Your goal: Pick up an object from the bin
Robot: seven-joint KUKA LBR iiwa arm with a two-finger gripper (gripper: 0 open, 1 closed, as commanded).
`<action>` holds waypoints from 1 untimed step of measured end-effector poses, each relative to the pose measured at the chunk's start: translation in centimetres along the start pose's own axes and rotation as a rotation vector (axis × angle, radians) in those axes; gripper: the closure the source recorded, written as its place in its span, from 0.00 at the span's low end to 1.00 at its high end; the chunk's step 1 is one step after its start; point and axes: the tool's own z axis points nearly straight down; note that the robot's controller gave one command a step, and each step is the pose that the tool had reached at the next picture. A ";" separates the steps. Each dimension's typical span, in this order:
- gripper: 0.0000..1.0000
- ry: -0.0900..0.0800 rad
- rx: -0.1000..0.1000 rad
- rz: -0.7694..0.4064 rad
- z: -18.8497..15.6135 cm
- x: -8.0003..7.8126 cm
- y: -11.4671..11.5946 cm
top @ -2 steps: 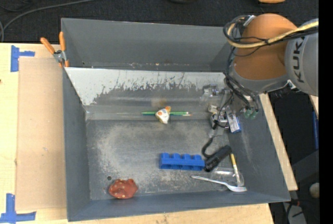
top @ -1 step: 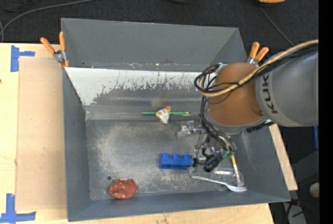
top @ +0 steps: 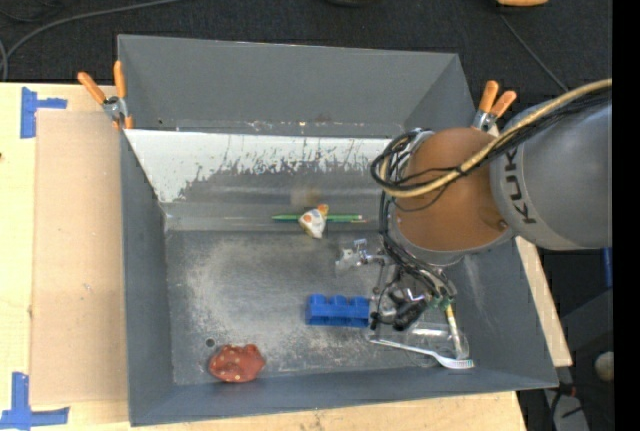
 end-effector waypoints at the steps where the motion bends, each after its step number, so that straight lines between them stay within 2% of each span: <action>1: 0.00 0.017 -0.006 -0.033 1.4 2.2 2.1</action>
Offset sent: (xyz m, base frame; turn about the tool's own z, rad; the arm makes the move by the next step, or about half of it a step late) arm -0.0198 0.0089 -0.0426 -0.0248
